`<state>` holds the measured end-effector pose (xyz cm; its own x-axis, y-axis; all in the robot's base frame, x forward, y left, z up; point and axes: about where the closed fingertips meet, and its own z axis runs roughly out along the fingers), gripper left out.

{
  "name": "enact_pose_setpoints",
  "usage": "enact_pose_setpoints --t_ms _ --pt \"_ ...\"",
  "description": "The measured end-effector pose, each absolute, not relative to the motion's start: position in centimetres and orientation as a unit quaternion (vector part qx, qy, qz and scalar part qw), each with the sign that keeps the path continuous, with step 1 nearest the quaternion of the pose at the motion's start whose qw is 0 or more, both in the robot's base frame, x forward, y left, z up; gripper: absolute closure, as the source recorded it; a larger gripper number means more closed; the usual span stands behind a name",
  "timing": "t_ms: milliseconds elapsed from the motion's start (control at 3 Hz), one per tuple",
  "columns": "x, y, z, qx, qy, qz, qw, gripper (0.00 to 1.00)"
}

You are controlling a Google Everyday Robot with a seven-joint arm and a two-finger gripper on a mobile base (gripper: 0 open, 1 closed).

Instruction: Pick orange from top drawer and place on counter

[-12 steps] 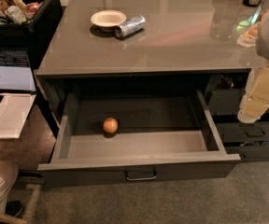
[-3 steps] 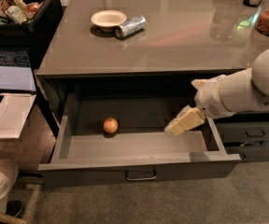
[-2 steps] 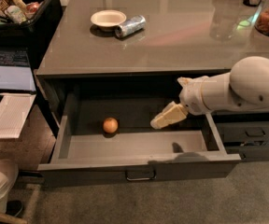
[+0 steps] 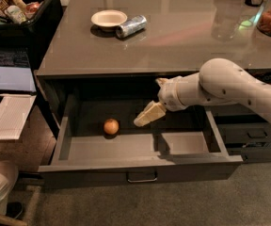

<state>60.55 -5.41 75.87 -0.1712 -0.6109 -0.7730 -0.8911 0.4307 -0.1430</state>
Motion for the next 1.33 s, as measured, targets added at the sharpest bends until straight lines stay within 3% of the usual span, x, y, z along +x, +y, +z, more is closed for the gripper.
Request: enact_pose_setpoints --t_ms 667,1333 --pt "59.4 0.4 71.9 -0.593 0.705 0.198 0.333 0.0" --pt "60.5 6.4 68.5 -0.615 0.686 0.208 0.329 0.0"
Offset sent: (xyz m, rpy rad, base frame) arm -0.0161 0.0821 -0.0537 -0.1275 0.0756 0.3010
